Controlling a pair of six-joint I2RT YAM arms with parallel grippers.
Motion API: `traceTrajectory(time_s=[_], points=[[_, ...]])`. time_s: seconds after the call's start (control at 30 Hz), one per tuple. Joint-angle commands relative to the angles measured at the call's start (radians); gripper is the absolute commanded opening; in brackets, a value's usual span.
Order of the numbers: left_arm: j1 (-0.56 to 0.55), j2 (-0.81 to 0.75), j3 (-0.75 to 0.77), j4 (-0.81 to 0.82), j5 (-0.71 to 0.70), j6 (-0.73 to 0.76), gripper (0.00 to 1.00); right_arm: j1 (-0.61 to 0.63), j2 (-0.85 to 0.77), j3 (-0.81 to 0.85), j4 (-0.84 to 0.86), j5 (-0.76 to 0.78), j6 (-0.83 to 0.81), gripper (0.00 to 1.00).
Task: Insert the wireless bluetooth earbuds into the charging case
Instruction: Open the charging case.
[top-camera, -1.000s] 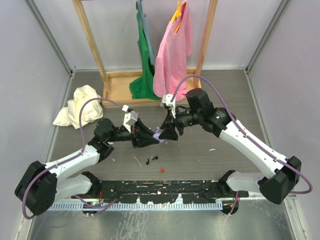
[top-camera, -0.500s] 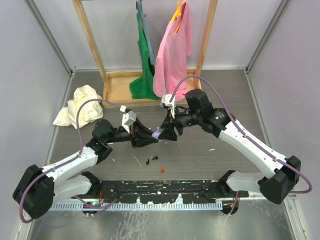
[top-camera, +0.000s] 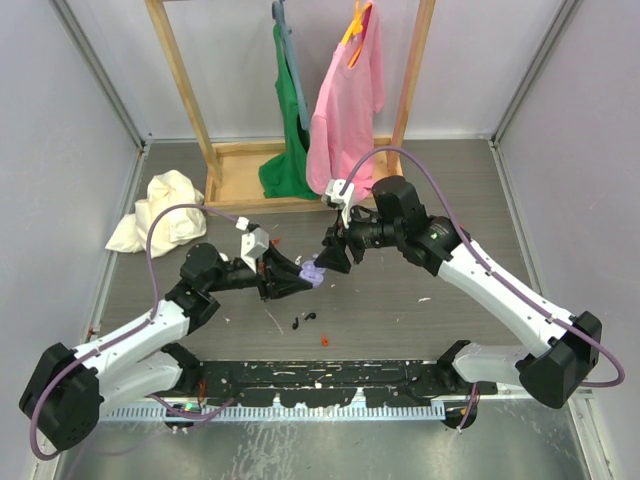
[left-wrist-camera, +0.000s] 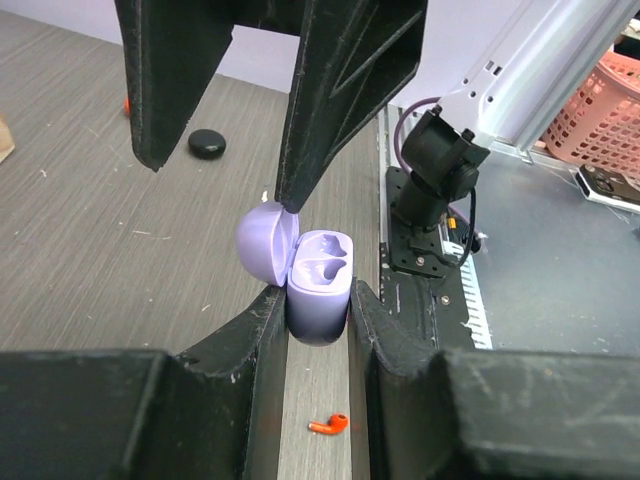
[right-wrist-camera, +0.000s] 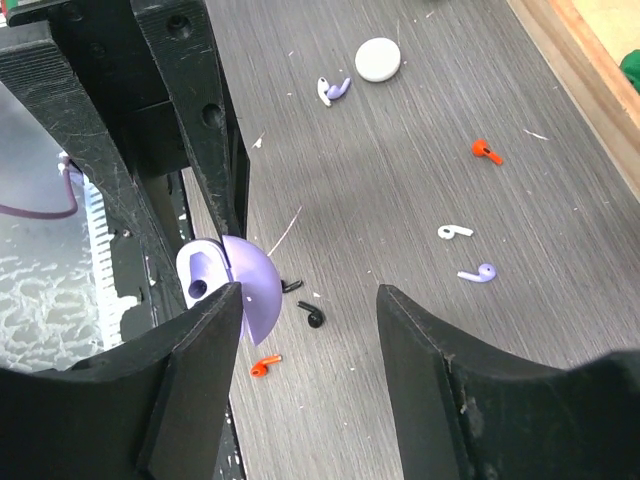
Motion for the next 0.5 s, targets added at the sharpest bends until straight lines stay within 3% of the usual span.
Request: traceTrajectory(time_s=[0.0, 0.47], points=[[-0.002, -0.032, -0.007, 0.025, -0.027, 0.014, 0.00, -0.003, -0.042, -0.009, 0.095, 0.027, 0.044, 0.62], [-0.002, -0.102, -0.167, 0.147, -0.317, 0.022, 0.00, -0.010, -0.194, -0.352, 0.576, 0.156, 0.215, 0.72]])
